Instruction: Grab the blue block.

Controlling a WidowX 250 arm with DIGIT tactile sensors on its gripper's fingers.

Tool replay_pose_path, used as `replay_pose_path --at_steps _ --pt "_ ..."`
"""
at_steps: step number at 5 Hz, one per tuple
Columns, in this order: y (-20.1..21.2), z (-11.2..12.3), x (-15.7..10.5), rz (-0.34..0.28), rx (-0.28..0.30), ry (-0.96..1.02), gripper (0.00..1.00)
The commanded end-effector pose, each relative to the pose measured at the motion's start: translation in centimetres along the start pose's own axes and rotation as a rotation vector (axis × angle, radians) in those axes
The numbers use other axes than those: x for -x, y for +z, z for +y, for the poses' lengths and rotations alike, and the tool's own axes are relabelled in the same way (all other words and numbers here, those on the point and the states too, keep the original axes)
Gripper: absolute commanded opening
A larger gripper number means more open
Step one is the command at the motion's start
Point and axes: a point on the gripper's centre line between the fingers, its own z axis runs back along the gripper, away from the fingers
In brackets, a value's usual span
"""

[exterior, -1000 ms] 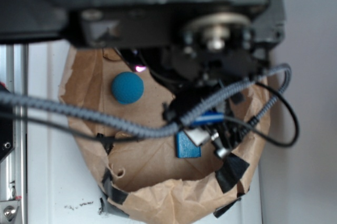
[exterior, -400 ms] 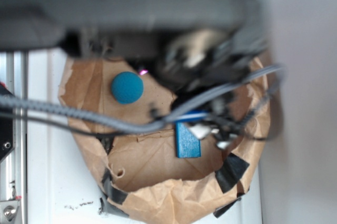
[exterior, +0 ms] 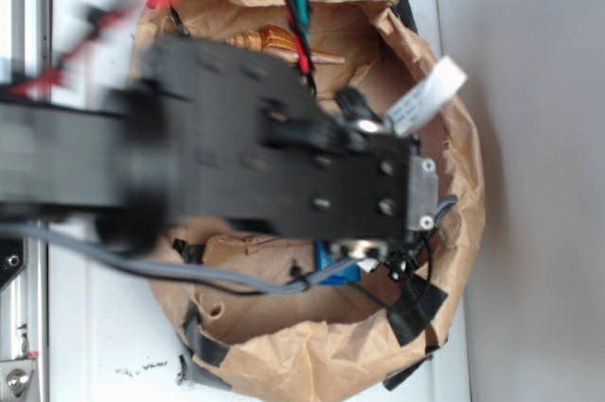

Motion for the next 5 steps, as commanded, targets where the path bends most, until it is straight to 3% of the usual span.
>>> replay_pose_path --at_steps 1,2,3,4,5 --pt "-3.8 -2.7 -2.4 0.042 -0.021 0.158 1.00" --pt "-4.4 -3.3 -1.0 0.088 0.017 0.126 1.00" --pt "-4.1 -2.9 0.8 0.091 0.039 0.061 1.00" --pt "-2.7 -1.3 1.6 0.083 0.127 0.052 0.00" --pt "-2.2 -0.3 1.5 0.073 0.162 0.039 0.00"
